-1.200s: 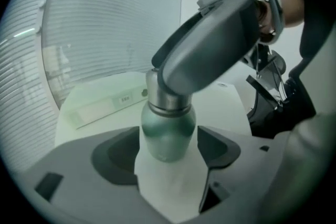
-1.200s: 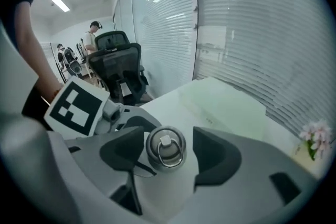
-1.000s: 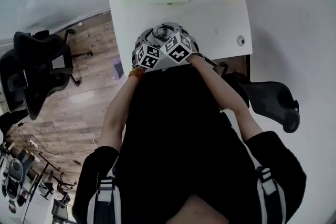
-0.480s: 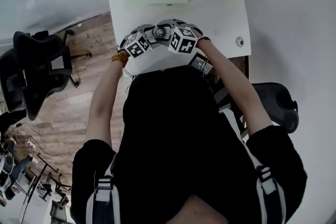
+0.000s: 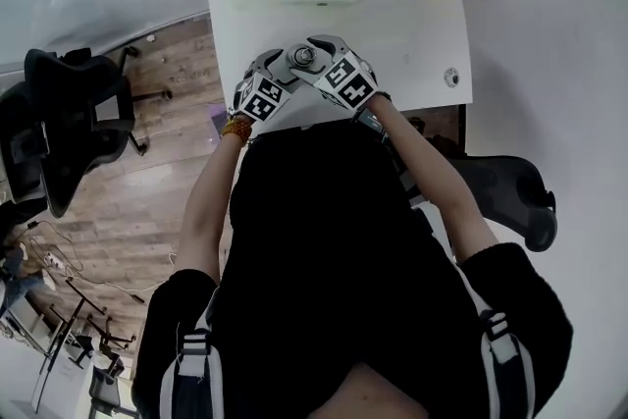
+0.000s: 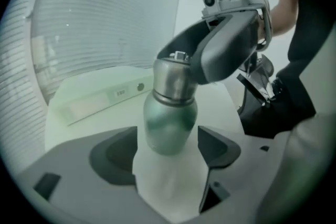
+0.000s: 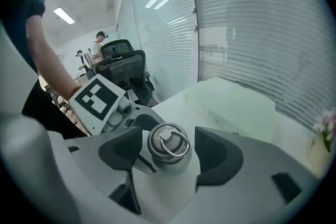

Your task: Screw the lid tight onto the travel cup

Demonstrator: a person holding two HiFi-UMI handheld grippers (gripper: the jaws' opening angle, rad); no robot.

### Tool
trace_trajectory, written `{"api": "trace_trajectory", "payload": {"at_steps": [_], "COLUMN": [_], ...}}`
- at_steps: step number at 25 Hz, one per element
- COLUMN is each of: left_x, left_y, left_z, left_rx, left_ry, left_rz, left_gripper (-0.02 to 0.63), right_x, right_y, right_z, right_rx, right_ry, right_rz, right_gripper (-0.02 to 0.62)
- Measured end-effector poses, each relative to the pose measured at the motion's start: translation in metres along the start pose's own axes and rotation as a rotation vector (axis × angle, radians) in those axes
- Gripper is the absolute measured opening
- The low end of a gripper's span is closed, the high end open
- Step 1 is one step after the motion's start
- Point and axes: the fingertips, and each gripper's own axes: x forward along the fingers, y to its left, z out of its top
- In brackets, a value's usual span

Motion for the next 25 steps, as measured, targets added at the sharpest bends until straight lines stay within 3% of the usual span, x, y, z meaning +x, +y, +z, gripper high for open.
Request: {"api": "trace_trajectory", "payload": {"at_steps": [4,5,9,14,18,22,25], "left_x": [0.0,0.002,0.005,0.005,0.005,0.004,0.003], "left_y": [-0.004,-0.005,-0.004,-0.002,-0.001,0.0,-0.001], "left_z": [0.007,0.008,0.008,0.005,0.002,0.0,-0.001], "left_rx": [-0.084,-0.071,-0.006,0.088,0.263,0.4,0.384], "left_ry": [-0.022,-0.012,-0.01,-0.005,0.055,0.119,0.126], "left_rz": [0.172,0.187,0.164,0.05,-0.141,-0.314,-0.305], "left_gripper": [0.351,0.35,0.324,0.321,0.316,0.316,0.325], "right_x": [0.006,0.006,0.008,0.01,0.01,0.013,0.012], "right_y": [0.001,0.001,0.001,0.005,0.01,0.014,0.016], "right_z": [-0.01,-0.011,-0.012,-0.011,-0.014,-0.013,-0.014], "right_rx": [0.056,0.061,0.044,-0.095,-0.278,-0.363,-0.38], "right_ry": [0.038,0.041,0.028,0.028,0.06,0.119,0.136], "right_rz": [-0.112,-0.13,-0.112,0.04,0.166,0.258,0.27], "right_gripper": [0.306,0.271,0.263,0.261,0.261,0.261,0.264]}}
